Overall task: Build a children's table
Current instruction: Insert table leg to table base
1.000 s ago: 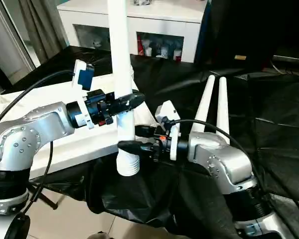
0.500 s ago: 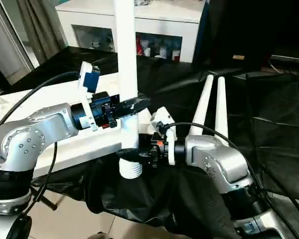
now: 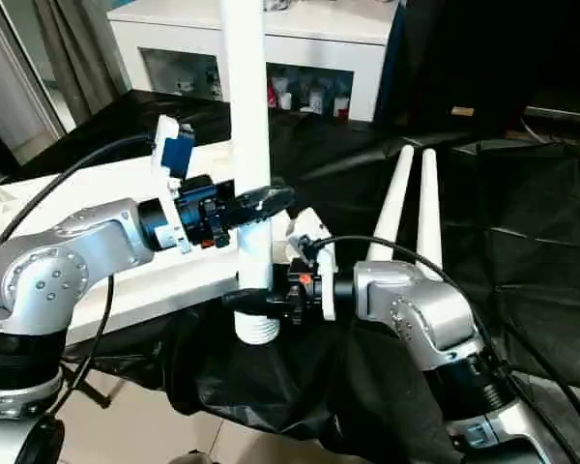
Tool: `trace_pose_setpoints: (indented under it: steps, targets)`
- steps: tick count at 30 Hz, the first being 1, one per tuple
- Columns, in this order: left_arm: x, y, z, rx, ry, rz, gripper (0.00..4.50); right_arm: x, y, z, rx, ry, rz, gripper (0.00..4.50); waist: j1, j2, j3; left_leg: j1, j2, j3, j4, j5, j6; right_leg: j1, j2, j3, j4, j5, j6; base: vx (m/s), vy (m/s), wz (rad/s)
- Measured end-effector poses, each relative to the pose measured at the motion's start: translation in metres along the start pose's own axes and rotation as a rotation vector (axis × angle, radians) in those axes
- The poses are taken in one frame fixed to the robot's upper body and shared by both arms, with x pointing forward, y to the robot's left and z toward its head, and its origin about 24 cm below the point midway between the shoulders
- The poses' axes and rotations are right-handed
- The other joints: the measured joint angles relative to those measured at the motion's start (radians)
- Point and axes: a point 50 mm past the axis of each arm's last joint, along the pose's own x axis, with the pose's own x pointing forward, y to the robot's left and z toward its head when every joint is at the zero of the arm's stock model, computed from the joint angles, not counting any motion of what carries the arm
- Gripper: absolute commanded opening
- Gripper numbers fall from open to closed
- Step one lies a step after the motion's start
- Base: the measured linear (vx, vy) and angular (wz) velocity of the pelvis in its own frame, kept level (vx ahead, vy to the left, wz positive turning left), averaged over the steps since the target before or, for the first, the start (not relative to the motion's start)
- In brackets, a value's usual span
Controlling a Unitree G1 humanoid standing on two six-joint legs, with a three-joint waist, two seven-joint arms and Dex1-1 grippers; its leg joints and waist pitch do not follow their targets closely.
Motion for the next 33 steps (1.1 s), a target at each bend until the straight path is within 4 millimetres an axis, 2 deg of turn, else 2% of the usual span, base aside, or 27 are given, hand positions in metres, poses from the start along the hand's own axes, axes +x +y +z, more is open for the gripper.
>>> trace_pose_setpoints:
  steps: [5,13,14,15,21,28,31,33]
  targets:
    - [0.000,0.000,0.000,0.000,0.001,0.001,1.83,0.000,0.000,0.000,0.000,-0.001,0.004,1.97,0.000,0.000,0.000,0.000,0.000,0.000,0.000,0.000,0.000,0.000,0.000,0.000,0.000,0.000,0.000,0.000,0.000,0.00]
    - [-0.002,0.000,-0.002,0.013,0.000,0.007,1.83,0.001,0.001,-0.001,0.002,-0.003,0.003,1.95,-0.001,0.000,0.000,0.000,0.000,0.000,0.000,0.000,0.000,0.000,0.000,0.000,0.000,0.000,0.000,0.000,0.000,0.00]
    - [-0.003,0.000,-0.003,0.007,-0.004,0.012,2.39,0.001,0.001,-0.002,0.005,-0.004,0.002,1.94,0.000,0.000,0.000,0.000,0.000,0.000,0.000,0.000,0.000,0.000,0.000,0.000,0.000,0.000,0.000,0.000,0.000,0.00]
    - [-0.004,0.001,-0.004,0.000,-0.006,0.017,2.53,0.002,0.001,-0.003,0.010,-0.005,0.001,1.94,0.000,0.000,0.000,0.000,0.000,0.000,0.000,0.000,0.000,0.000,0.000,0.000,0.000,0.000,0.000,0.000,0.000,0.00]
    - [-0.008,0.002,-0.003,0.042,-0.034,0.062,2.75,-0.005,-0.002,-0.006,0.030,-0.028,-0.047,1.93,0.000,0.000,0.000,0.000,0.000,0.000,0.000,0.000,0.000,0.000,0.000,0.000,0.000,0.000,0.000,0.000,0.000,0.00]
    - [-0.009,-0.001,0.004,0.069,-0.160,0.068,2.75,-0.005,-0.003,0.000,0.005,-0.111,-0.069,1.93,-0.001,0.000,0.000,0.000,0.000,0.000,0.000,0.000,0.000,0.000,0.000,0.000,0.000,0.000,0.000,0.000,0.000,0.00]
    - [-0.014,0.003,0.004,0.109,-0.193,0.147,2.75,-0.009,-0.005,0.002,-0.019,-0.175,-0.146,1.93,-0.001,0.000,0.000,0.000,0.000,0.000,0.000,0.000,0.000,0.000,0.000,0.000,0.000,-0.001,0.001,0.000,0.000,0.00]
    - [-0.027,0.014,0.006,0.175,-0.214,0.320,2.75,-0.015,-0.013,0.007,-0.061,-0.210,-0.298,1.93,-0.005,0.000,0.000,0.000,0.000,0.000,0.000,0.000,0.000,-0.001,0.000,0.000,0.000,0.000,0.001,0.000,0.000,0.00]
